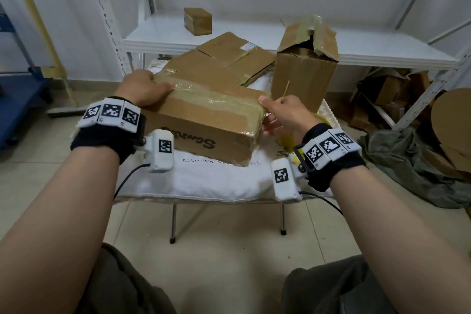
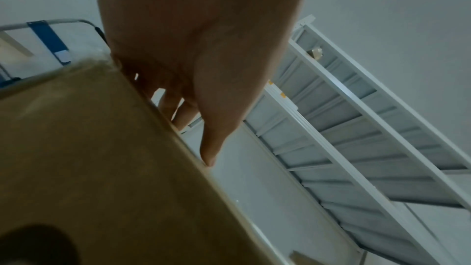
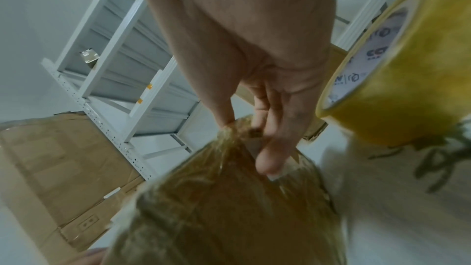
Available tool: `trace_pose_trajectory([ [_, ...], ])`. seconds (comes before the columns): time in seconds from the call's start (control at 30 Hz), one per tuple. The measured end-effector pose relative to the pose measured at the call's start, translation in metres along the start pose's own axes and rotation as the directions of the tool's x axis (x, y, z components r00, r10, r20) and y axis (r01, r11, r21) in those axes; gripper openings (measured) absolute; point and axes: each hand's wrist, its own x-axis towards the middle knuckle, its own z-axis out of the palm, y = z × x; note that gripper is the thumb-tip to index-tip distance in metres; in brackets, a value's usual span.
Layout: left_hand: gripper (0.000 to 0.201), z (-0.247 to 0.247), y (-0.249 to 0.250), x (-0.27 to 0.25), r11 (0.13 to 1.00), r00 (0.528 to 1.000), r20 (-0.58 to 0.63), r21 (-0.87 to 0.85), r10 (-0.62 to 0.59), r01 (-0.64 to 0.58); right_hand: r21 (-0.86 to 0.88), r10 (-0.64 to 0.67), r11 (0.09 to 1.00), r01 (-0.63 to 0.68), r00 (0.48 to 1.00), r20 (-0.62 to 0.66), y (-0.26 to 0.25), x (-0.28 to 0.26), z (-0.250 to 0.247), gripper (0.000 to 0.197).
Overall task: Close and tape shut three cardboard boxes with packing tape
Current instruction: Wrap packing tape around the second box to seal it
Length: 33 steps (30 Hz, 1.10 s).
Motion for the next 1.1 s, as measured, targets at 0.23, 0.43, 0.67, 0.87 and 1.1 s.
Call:
trace_pose_trajectory([
  [0.23,0.065,-0.001,-0.01,0.0,0.999,1.0,0.019,-0.045,-0.007,0.008,-0.047,0.151,0.988,-0.146,0.977,0.152,0.005,0.003,0.003,0.073],
  [0.43,0.062,-0.009,-0.016,-0.002,0.992,1.0,-0.001,-0.127,-0.023,0.023,-0.022,0.123,0.992,-0.121,0.978,0.168,-0.002,0.0,0.004,0.067],
  [0.67,0.055,-0.033,-0.007,-0.021,0.949,0.993,-0.12,-0.313,0.009,-0.046,-0.007,-0.007,1.0,0.008,0.993,0.118,-0.022,-0.017,-0.006,0.058],
  [0.87,0.078,-0.044,-0.004,-0.028,0.754,0.972,-0.229,-0.647,-0.051,-0.113,0.211,-0.124,0.967,0.14,0.988,-0.087,-0.042,-0.027,-0.008,0.053],
  [1.1,0.076,-0.044,-0.011,-0.03,0.573,0.991,-0.106,-0.819,-0.076,-0.044,0.256,-0.178,0.948,0.192,0.981,-0.077,-0.038,-0.021,-0.01,0.072],
])
